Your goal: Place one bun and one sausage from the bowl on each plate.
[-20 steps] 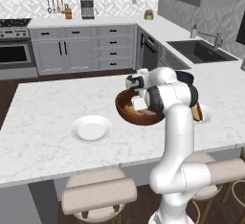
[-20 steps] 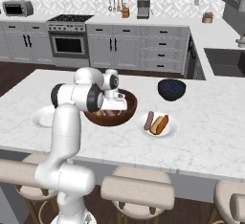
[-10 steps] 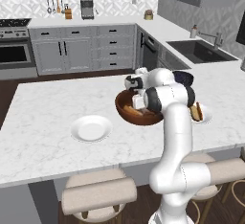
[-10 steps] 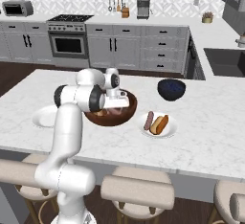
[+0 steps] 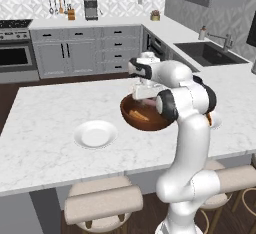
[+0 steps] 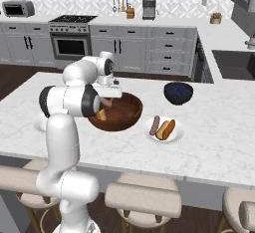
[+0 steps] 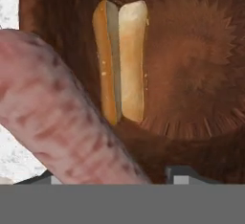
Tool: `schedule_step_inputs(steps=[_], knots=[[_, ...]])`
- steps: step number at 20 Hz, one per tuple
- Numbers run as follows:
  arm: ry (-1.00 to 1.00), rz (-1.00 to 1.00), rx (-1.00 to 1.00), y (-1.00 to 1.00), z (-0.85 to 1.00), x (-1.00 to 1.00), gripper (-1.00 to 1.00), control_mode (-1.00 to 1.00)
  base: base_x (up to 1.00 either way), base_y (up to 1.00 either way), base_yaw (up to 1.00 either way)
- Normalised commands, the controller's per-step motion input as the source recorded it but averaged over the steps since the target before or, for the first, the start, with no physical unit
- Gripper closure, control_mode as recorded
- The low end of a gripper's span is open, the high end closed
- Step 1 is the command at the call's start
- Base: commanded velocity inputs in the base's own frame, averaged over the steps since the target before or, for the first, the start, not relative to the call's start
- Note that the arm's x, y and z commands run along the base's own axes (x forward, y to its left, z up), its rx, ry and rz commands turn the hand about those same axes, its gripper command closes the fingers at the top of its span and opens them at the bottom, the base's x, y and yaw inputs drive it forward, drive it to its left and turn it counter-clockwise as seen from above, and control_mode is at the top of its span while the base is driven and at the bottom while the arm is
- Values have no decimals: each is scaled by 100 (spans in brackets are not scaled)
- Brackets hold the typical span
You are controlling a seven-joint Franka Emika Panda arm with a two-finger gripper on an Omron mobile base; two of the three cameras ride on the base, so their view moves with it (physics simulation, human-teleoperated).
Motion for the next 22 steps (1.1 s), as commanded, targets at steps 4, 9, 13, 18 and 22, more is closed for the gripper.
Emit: schedule_step_inputs(steps=[4, 9, 13, 18, 22], knots=[[-15, -10, 0, 100, 93, -85, 100, -100, 0, 0, 0], [-5, -14, 0, 100, 40, -88, 100, -100, 0, 0, 0], [-9, -18, -6, 100, -5, -38, 100, -100, 0, 0, 0], [-8, -28, -10, 100, -17, 9, 100, -100, 0, 0, 0], [-1, -32, -13, 100, -43, 37, 100, -100, 0, 0, 0]])
